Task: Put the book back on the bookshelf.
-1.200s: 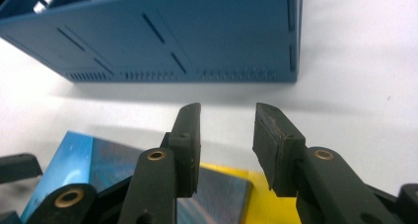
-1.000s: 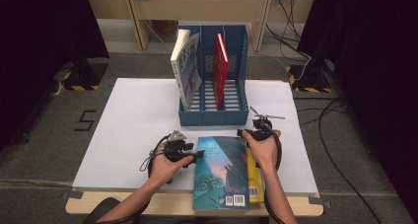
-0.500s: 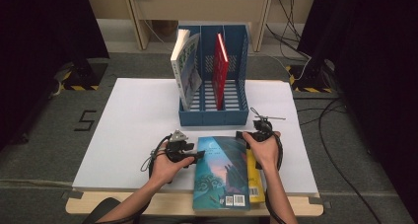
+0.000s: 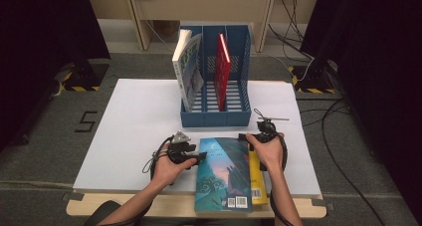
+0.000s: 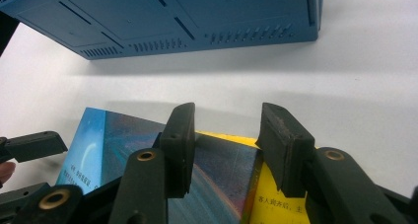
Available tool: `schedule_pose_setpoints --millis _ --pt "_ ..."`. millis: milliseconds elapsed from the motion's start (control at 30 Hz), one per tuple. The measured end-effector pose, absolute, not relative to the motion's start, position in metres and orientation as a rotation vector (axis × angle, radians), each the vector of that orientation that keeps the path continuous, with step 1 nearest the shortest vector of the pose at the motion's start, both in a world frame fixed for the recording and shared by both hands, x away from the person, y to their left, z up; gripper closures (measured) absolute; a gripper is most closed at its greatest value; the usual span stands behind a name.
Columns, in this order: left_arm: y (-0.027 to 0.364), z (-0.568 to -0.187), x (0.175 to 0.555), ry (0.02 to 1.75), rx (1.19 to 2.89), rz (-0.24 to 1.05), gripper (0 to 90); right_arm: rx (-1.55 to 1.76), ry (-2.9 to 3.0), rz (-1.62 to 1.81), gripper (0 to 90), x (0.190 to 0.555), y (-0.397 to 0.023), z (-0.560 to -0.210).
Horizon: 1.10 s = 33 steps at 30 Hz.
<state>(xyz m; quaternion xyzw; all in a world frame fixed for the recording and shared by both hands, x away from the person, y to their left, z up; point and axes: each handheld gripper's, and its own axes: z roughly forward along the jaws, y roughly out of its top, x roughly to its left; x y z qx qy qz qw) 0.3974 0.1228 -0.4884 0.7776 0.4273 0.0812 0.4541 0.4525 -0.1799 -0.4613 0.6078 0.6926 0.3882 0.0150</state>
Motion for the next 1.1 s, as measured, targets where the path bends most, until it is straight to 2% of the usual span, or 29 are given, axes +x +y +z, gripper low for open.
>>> schedule_pose_setpoints --millis 400,567,833,967,1100 --pt "0.123 -0.4888 0.3974 1.054 1.918 0.199 40.1 1.93 2.144 1.27 58.6 0.4518 -0.1847 -0.4647" --pt "0.1229 -0.4885 0.3972 1.051 1.921 0.203 40.3 1.953 2.17 1.264 55.6 0.455 -0.1835 -0.4648" --pt "0.1232 -0.4892 0.3973 1.057 1.914 0.196 40.1 1.915 2.191 1.259 58.2 0.4539 -0.1896 -0.4627" --pt "0.1228 -0.4888 0.3976 1.051 1.92 0.198 40.2 1.925 2.193 1.255 52.5 0.4545 -0.1858 -0.4647" --pt "0.1226 -0.4888 0.3975 1.051 1.922 0.198 40.2 1.924 2.177 1.269 52.5 0.454 -0.1847 -0.4666"
